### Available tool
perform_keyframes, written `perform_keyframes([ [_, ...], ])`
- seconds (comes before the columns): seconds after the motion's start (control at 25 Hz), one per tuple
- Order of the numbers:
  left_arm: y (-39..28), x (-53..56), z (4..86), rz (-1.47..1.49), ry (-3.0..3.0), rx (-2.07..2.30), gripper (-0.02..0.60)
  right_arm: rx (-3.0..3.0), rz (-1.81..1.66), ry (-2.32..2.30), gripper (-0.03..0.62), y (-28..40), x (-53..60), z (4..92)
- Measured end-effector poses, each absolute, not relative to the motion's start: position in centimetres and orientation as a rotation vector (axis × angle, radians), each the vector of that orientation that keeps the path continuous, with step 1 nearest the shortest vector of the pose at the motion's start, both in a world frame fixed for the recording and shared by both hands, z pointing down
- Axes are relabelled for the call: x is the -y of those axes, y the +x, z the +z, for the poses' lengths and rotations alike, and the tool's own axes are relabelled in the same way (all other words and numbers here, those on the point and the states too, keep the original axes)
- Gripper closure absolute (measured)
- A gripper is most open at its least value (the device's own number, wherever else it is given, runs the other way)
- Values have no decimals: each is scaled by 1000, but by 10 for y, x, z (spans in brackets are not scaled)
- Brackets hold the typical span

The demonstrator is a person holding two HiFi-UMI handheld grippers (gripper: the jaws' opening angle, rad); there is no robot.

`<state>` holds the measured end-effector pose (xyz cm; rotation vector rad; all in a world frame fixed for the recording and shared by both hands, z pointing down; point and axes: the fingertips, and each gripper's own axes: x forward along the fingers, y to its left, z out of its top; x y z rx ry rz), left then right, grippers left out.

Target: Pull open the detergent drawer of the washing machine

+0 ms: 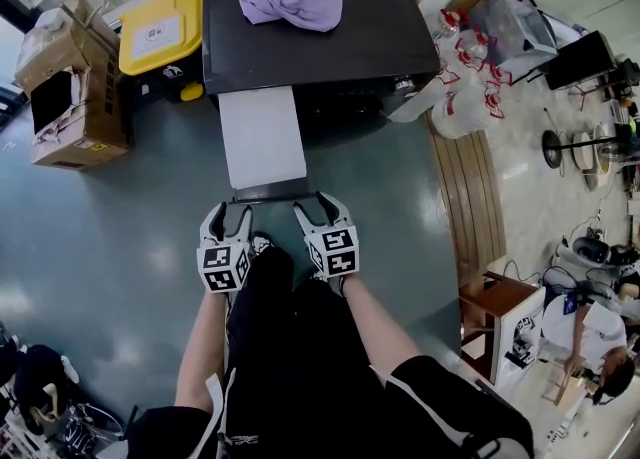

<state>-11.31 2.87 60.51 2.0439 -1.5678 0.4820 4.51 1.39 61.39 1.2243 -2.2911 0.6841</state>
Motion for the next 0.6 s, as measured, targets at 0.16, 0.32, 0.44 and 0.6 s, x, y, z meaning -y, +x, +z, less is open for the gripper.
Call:
perform_keyframes([
  [0.16, -121, -38, 593, 462, 2012, 1562, 336, 2253, 706, 1258, 359, 60, -19, 606],
  [0.32, -136, -38, 573, 423, 1982, 1543, 337, 2237, 707, 1259, 362, 70, -21, 589],
  [0.44, -134, -29, 561, 429, 2016, 1512, 337, 2251, 651, 1273, 384, 78, -10, 569],
  [0.6, -131, -13, 546, 371, 2027, 1481, 373, 2240, 595, 1309, 404, 82, 5, 546],
])
